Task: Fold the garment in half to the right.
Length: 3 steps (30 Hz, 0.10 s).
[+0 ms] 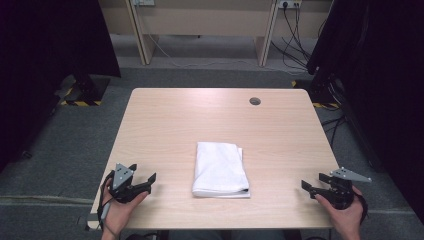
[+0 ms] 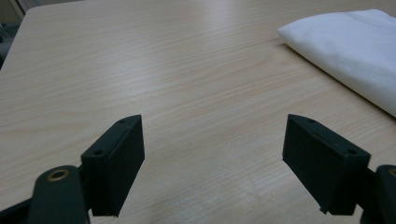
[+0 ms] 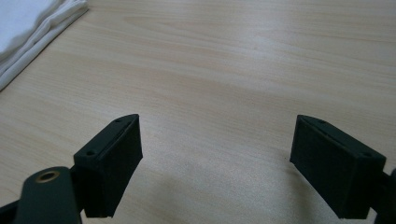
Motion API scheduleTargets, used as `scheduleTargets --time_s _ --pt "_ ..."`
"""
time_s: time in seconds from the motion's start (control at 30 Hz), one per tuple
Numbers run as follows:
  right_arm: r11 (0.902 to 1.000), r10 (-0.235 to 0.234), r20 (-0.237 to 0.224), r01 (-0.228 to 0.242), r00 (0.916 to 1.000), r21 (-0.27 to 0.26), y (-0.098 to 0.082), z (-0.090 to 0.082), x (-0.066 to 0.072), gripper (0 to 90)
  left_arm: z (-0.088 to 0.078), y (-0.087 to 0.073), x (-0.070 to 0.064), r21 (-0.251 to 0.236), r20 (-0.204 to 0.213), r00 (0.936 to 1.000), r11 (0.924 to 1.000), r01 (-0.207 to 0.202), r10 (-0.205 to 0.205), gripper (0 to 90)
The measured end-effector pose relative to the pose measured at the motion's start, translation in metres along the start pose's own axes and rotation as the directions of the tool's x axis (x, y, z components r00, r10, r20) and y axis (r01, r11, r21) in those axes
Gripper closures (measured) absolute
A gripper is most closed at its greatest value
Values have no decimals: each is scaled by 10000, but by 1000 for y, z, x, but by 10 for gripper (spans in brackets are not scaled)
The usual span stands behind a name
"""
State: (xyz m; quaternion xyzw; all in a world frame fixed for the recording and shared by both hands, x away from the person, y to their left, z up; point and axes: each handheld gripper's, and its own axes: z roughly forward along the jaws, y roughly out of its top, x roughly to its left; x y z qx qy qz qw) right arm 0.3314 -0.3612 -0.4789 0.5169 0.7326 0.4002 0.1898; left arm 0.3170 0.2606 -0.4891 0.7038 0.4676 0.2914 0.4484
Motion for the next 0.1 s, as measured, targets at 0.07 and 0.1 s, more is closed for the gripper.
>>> scheduleTargets --time_s 0.07,0.1 --pt "10000 -15 11 15 10000 27 0 0 0 159 0 0 1 -42 34 9999 9999 104 -103 203" --pt "10000 -28 64 28 10000 7 0 0 0 161 -1 0 1 -64 38 9999 9999 152 -152 203"
